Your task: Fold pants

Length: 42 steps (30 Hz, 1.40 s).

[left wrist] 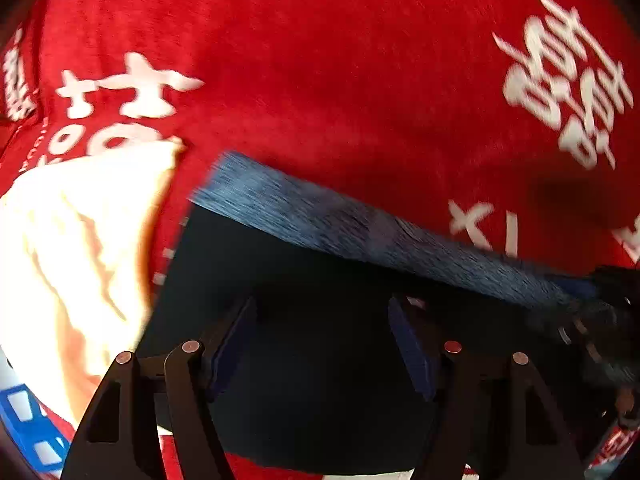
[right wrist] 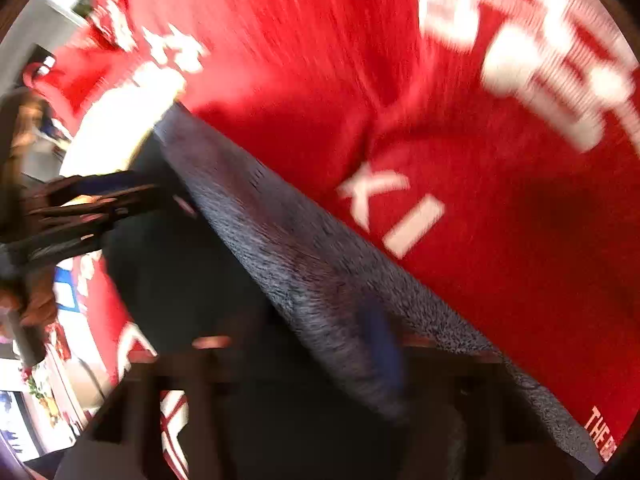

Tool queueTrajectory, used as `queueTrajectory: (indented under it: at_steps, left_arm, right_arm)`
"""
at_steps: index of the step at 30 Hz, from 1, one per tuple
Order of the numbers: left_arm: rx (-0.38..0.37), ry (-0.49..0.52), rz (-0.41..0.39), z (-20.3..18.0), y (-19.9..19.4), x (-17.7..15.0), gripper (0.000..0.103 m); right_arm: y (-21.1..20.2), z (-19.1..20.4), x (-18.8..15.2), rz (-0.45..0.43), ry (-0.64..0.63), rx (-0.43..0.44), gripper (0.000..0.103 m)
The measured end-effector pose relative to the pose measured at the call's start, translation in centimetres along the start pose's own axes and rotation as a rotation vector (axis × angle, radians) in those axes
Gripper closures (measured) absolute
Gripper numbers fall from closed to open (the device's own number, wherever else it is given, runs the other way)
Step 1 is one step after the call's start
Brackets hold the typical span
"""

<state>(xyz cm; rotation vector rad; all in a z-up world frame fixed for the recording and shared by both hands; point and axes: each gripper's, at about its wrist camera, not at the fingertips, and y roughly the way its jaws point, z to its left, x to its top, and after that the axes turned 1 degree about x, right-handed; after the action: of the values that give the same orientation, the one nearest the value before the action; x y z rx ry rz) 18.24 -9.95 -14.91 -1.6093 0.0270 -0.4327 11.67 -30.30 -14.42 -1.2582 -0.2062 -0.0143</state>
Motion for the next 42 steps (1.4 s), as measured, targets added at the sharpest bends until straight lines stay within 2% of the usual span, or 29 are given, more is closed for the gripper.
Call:
queueTrajectory:
  at_steps: [2, 4, 6, 8, 9, 11, 13, 16, 18, 19, 20, 21, 23, 24, 26, 27, 30, 31, 32, 33, 37, 42]
  left_arm:
    - [0.017, 0.033, -0.023, -0.9, 0.1, 0.0, 0.034]
    - [-0.012, 0.015, -0.026, -1.1, 0.3, 0.4, 0.034]
    - [0.010, 0.002, -0.031, -1.3, 1.1, 1.1, 0.034]
    - [0.053, 0.026, -0.032, -1.8, 2.4, 1.6, 0.034]
    - [0.079, 0.043, -0.025, -2.2, 2.9, 1.9, 0.034]
    - [0.114, 0.064, -0.016, -2.9, 2.7, 2.8, 0.034]
    - [0.088, 0.054, -0.031, -2.8, 1.8, 3.4, 0.034]
    - [0.089, 0.051, -0.079, -2.3, 0.8, 4.3, 0.034]
    - [0.121, 0.044, -0.034, -1.7, 2.3, 4.8, 0.034]
    - [0.116, 0.037, -0.012, -1.4, 3.3, 4.9, 0.034]
    - [0.121, 0.046, -0.024, -1.6, 3.7, 4.9, 0.034]
    - [0.150, 0.081, -0.056, -2.3, 4.0, 4.9, 0.034]
    - [0.216, 0.147, -0.045, -3.8, 5.3, 5.2, 0.033]
    - [0.225, 0.140, -0.046, -3.9, 5.6, 5.4, 0.032]
    - [0.216, 0.078, -0.031, -3.6, 5.5, 6.0, 0.031]
    - [0.208, 0.058, -0.023, -3.5, 5.1, 6.1, 0.031]
    - [0.183, 0.049, -0.022, -3.5, 3.2, 5.8, 0.031]
    - [0.179, 0.061, -0.019, -3.8, 2.4, 5.4, 0.031]
    - [0.173, 0.072, -0.018, -4.1, 1.6, 4.9, 0.031]
    - [0.160, 0.081, -0.017, -4.4, 0.7, 4.2, 0.031]
    - [0.083, 0.115, 0.011, -6.7, -2.2, 0.7, 0.031]
    - [-0.040, 0.204, 0.085, -11.3, -3.9, -4.3, 0.031]
  right_arm:
    - [-0.1, -1.0, 0.4, -0.018, 0.057, 0.032, 0.087]
    - [-1.2, -1.6, 1.2, -0.087, 0.077, 0.017, 0.095]
    - [-0.7, -2.1, 2.1, -0.081, 0.090, 0.013, 0.094]
    - [1.5, -2.2, 2.7, -0.001, 0.087, -0.004, 0.091]
    - [2.2, -2.3, 2.8, 0.016, 0.085, -0.029, 0.086]
    - [1.8, -2.5, 2.7, -0.006, 0.118, -0.045, 0.076]
    - [-0.1, -2.9, 2.1, -0.058, 0.169, -0.028, 0.073]
    - [-3.5, -3.0, 0.4, -0.131, 0.204, 0.005, 0.073]
    - [-5.1, -2.8, -0.8, -0.146, 0.222, 0.086, 0.073]
    - [-5.1, -2.6, -1.5, -0.134, 0.228, 0.124, 0.073]
    - [-5.0, -2.7, -2.0, -0.111, 0.235, 0.149, 0.073]
    - [-4.5, -2.6, -2.6, -0.089, 0.239, 0.151, 0.073]
    - [-2.6, -2.7, -3.6, -0.035, 0.251, 0.101, 0.076]
    - [-1.8, -3.4, -3.8, -0.030, 0.271, 0.103, 0.079]
    - [-1.5, -4.8, -4.0, -0.066, 0.336, 0.130, 0.090]
    - [-2.1, -5.6, -3.6, -0.085, 0.365, 0.133, 0.090]
    - [-4.6, -5.7, -4.4, -0.187, 0.391, 0.121, 0.082]
    - [-5.5, -5.6, -4.8, -0.209, 0.392, 0.112, 0.070]
    - [-6.3, -6.0, -5.3, -0.225, 0.403, 0.092, 0.053]
    - [-7.2, -6.1, -6.0, -0.242, 0.417, 0.075, 0.049]
    - [-10.4, -7.0, -10.6, -0.298, 0.512, 0.106, 0.048]
    - [-11.5, -6.3, -17.3, -0.309, 0.623, 0.065, 0.048]
